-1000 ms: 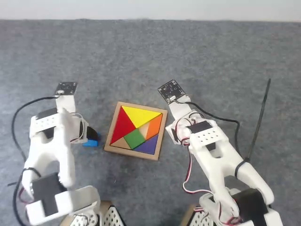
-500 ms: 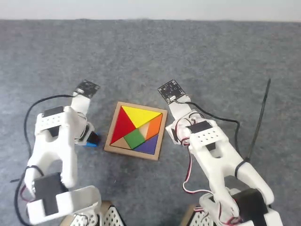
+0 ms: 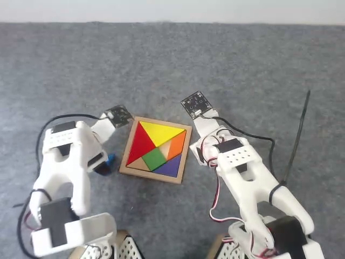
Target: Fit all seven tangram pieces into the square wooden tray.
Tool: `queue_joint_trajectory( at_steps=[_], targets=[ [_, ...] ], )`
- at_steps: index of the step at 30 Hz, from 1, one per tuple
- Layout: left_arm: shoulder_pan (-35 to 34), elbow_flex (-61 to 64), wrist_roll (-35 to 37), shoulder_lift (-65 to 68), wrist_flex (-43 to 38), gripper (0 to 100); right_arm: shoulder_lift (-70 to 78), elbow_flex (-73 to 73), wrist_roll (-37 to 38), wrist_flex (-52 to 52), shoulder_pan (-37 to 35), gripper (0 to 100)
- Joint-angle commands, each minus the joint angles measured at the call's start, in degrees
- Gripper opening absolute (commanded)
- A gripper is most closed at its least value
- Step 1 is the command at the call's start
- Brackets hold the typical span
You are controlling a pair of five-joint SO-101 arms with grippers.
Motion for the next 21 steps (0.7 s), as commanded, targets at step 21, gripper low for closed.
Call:
queue_joint_trajectory(
  at_steps=[21],
  targets=[
    [0.2, -1.5, -24.2, -1.7, 5.2, 28, -3.1, -0.4, 0.0, 0.5, -1.2, 0.7]
  ],
)
